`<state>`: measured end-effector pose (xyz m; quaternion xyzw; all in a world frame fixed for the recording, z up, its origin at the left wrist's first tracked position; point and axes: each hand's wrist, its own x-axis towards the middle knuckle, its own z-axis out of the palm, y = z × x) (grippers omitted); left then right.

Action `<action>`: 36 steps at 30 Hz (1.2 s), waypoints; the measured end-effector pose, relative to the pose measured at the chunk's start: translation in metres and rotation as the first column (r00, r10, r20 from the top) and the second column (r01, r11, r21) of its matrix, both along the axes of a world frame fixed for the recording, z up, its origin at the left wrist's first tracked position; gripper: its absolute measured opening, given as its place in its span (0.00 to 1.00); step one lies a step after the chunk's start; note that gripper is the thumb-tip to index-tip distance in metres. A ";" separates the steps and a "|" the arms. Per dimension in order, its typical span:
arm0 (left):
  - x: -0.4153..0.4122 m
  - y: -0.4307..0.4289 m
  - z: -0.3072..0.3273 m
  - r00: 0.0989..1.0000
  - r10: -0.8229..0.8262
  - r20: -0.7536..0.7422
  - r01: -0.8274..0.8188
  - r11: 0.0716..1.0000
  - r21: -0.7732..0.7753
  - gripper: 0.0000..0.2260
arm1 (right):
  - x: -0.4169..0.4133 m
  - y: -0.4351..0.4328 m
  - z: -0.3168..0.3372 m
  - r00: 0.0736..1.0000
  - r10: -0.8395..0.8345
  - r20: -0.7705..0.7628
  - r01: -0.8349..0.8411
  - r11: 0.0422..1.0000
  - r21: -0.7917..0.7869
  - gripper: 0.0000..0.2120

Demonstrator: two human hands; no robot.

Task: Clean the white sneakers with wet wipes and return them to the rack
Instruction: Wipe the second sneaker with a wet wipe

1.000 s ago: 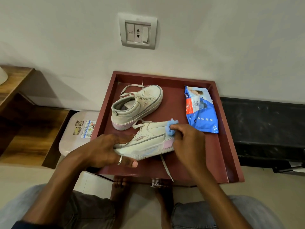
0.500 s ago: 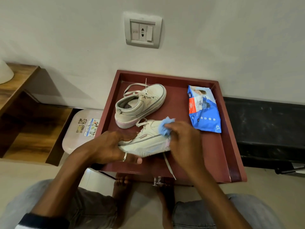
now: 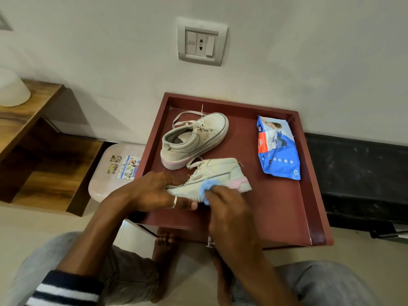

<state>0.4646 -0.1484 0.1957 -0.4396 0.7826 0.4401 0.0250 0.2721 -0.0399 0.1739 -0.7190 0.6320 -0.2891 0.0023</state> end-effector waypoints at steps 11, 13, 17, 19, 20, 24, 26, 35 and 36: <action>-0.003 0.001 0.001 1.000 0.006 0.004 -0.006 0.999 0.031 0.33 | 0.000 -0.004 0.001 0.999 -0.039 0.007 0.039 0.999 0.019 0.13; -0.004 0.001 0.000 1.000 0.001 0.014 -0.001 1.000 0.031 0.33 | 0.011 -0.001 0.002 0.995 0.026 0.101 -0.029 0.999 0.024 0.12; -0.006 0.002 0.000 0.999 0.023 0.045 -0.023 1.000 0.005 0.33 | 0.000 -0.002 0.003 0.992 0.050 0.115 -0.050 0.999 0.001 0.12; -0.005 0.003 0.000 0.997 0.035 0.064 -0.036 0.999 0.024 0.35 | -0.002 -0.004 0.001 0.997 0.044 0.058 -0.042 0.998 -0.037 0.12; -0.001 0.003 -0.001 0.997 0.024 0.071 -0.028 0.998 0.057 0.38 | -0.002 -0.005 0.000 0.998 0.041 0.044 -0.038 0.998 -0.049 0.12; 0.020 0.007 0.000 0.997 0.076 0.034 -0.082 0.975 0.208 0.41 | -0.006 -0.007 0.000 0.998 0.036 0.059 -0.033 0.998 -0.050 0.12; 0.025 0.013 0.005 0.989 0.148 -0.004 -0.143 0.961 0.237 0.33 | -0.006 -0.006 0.001 0.997 0.042 0.067 -0.039 0.998 -0.039 0.13; 0.007 0.037 0.010 0.750 0.647 -0.138 -0.575 0.741 0.348 0.33 | -0.019 -0.010 0.013 0.986 0.012 0.167 -0.008 1.000 -0.029 0.11; 0.003 0.042 0.010 0.679 0.708 -0.197 -0.614 0.694 0.376 0.37 | -0.023 -0.010 0.015 0.983 0.001 0.185 0.004 1.000 -0.029 0.11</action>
